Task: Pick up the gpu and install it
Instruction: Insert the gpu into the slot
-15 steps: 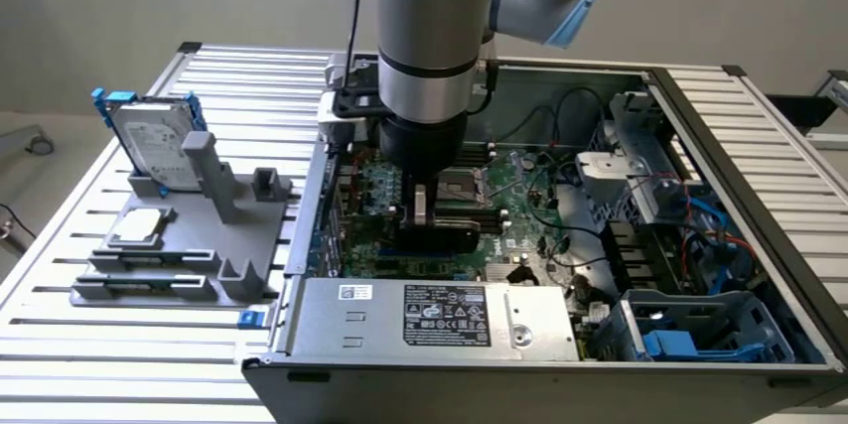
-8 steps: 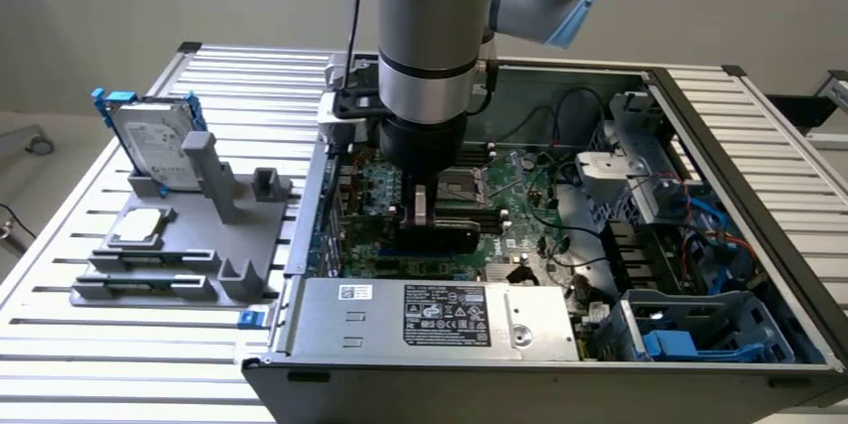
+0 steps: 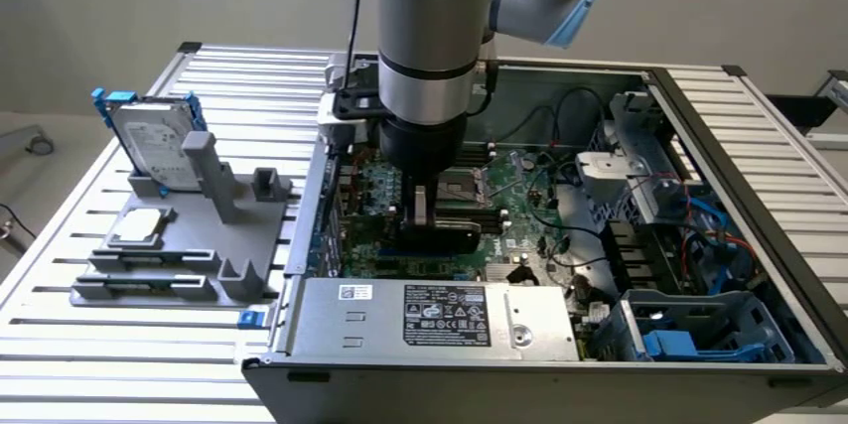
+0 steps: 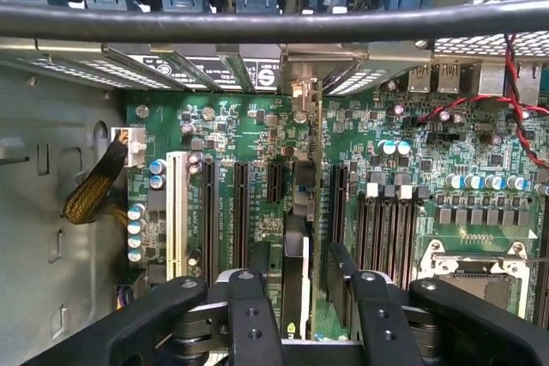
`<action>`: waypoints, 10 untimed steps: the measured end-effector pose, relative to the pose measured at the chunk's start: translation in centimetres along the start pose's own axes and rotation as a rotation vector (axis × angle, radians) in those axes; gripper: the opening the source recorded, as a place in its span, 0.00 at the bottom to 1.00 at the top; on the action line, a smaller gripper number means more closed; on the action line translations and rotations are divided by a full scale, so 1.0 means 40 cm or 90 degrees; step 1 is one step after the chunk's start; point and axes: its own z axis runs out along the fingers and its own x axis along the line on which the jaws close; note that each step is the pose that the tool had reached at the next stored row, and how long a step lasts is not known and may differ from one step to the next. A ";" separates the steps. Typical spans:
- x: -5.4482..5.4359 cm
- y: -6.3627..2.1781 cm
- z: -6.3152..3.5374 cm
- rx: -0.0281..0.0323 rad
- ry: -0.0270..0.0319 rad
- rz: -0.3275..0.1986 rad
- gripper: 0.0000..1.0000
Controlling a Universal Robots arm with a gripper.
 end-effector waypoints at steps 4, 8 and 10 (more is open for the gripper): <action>0.000 0.000 -0.018 -0.0020 -0.0002 0.000 0.40; -0.001 0.001 -0.044 -0.0060 -0.0003 0.000 0.40; -0.002 0.001 -0.054 -0.0076 -0.0003 0.000 0.40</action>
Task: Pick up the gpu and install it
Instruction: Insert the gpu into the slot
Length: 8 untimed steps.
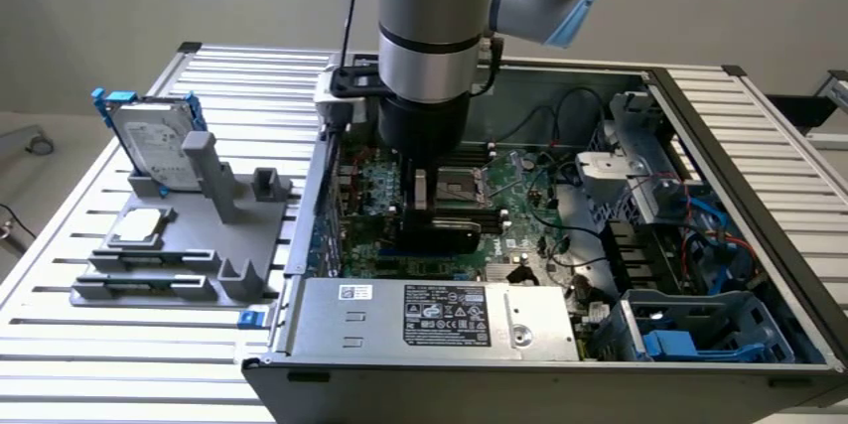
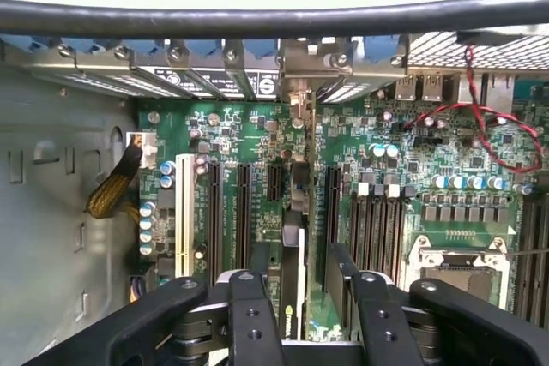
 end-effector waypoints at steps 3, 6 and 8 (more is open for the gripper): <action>-0.001 0.000 -0.014 -0.0023 0.0000 0.000 0.38; -0.001 0.000 -0.021 -0.0035 0.0000 0.000 0.25; -0.001 0.000 -0.022 -0.0037 -0.0002 0.000 0.14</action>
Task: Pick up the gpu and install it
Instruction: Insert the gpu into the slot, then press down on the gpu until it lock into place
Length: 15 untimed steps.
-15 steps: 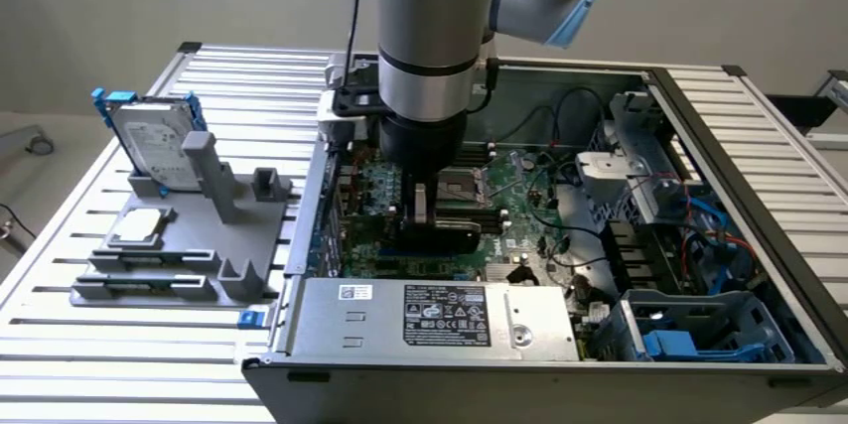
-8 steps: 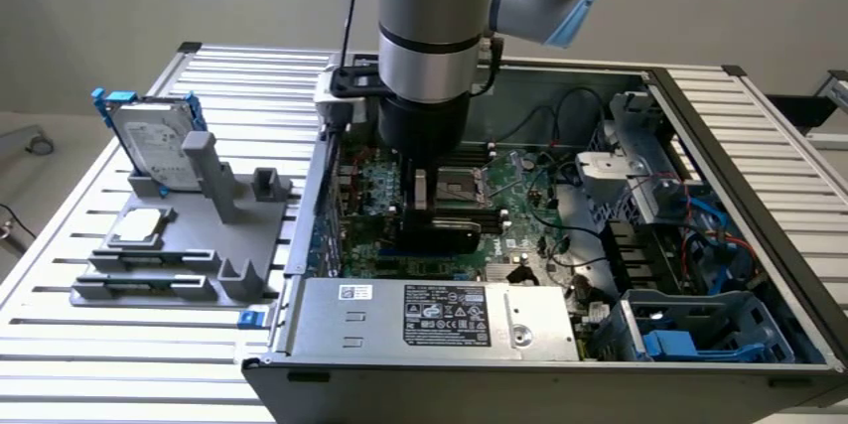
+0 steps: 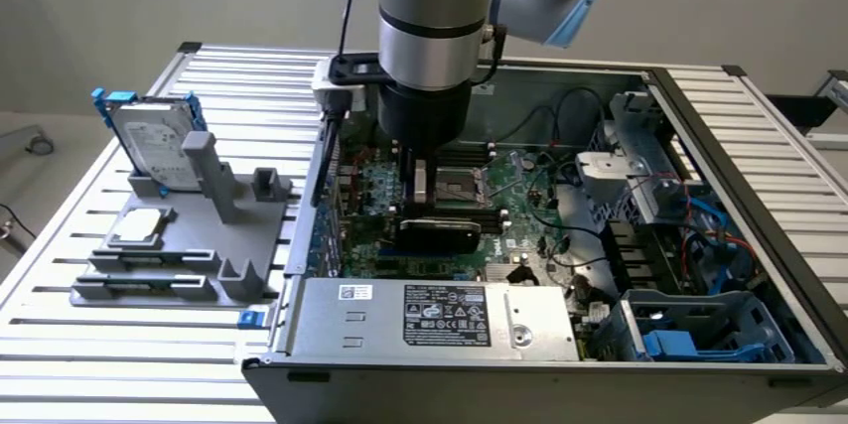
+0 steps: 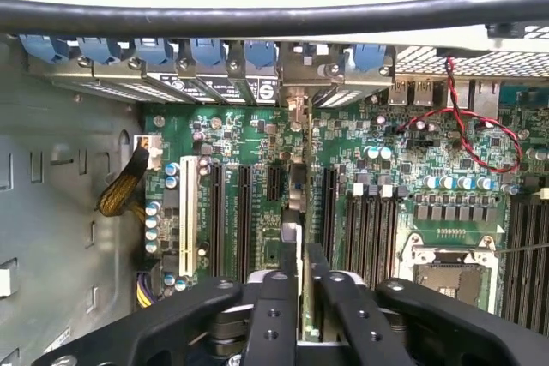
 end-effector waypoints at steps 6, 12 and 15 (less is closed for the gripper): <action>0.000 0.000 0.000 -0.0001 0.0002 0.000 0.11; 0.000 0.000 0.000 -0.0001 0.0001 0.000 0.11; 0.000 0.000 0.000 -0.0001 0.0001 0.000 0.11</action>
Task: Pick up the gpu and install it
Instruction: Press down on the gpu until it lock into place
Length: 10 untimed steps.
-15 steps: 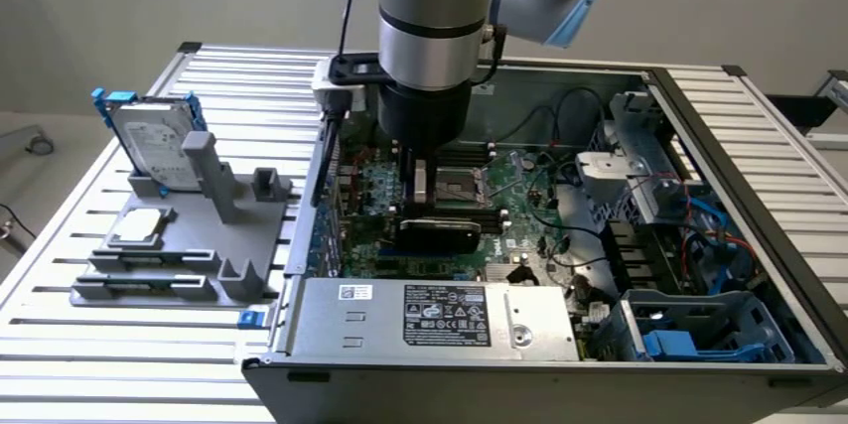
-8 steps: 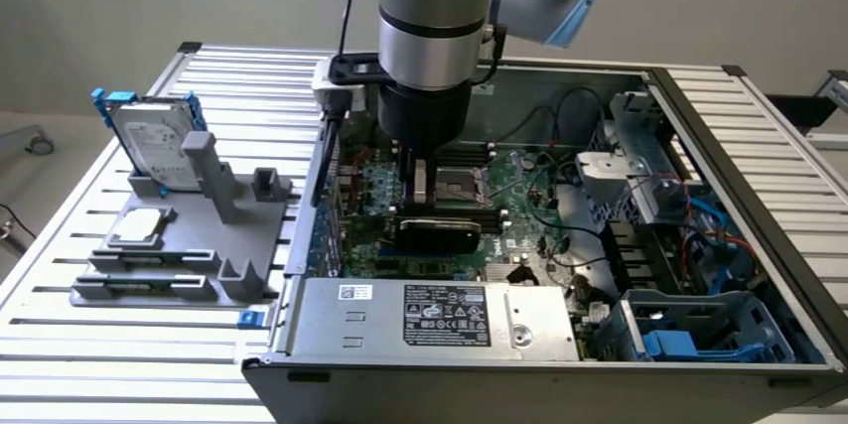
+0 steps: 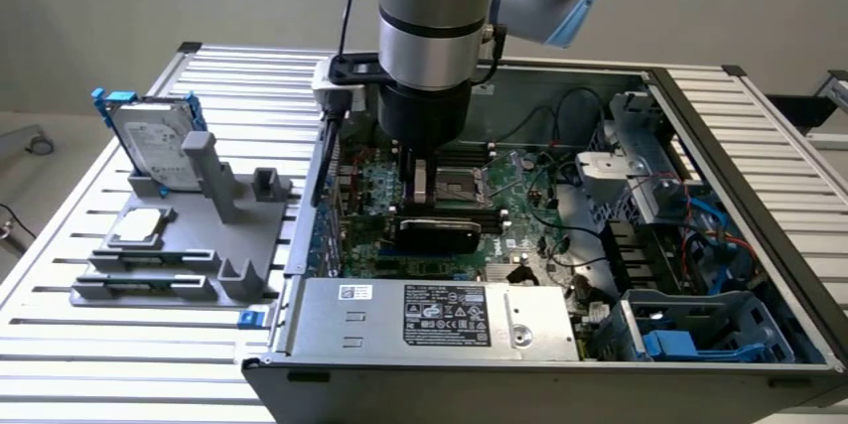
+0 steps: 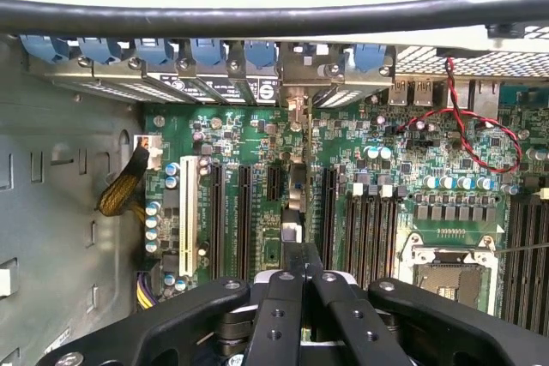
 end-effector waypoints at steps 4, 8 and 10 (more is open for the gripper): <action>0.000 0.000 0.000 0.0000 0.0000 0.000 0.11; 0.000 0.000 0.000 -0.0001 0.0001 0.000 0.11; -0.006 0.004 0.002 -0.0001 0.0001 0.000 0.11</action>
